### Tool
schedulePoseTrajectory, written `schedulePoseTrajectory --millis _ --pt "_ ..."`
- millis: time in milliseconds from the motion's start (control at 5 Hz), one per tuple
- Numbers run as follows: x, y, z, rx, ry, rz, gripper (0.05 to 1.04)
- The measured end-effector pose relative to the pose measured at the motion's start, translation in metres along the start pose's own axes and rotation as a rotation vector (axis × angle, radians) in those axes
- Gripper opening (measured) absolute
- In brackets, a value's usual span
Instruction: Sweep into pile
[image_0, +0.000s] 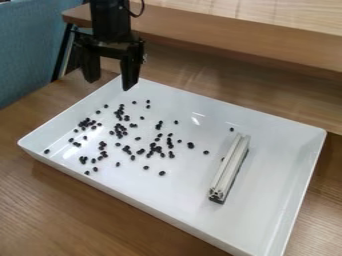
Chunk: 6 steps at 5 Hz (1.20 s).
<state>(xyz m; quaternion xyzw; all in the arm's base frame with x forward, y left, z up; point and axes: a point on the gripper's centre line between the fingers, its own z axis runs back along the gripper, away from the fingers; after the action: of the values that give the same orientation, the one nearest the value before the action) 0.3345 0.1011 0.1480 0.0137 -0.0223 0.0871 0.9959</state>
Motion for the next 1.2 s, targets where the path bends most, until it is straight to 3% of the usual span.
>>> schedulePoseTrajectory --millis 200,400,800,1200 --pt "0.0 -0.002 -0.013 -0.009 0.038 0.005 0.999" --pt "0.012 -0.035 -0.029 -0.025 0.037 -0.042 0.999" --pt "0.023 -0.089 -0.036 -0.047 -0.012 -0.113 0.999" --pt "0.018 -0.121 -0.05 -0.138 -0.034 -0.088 0.999"
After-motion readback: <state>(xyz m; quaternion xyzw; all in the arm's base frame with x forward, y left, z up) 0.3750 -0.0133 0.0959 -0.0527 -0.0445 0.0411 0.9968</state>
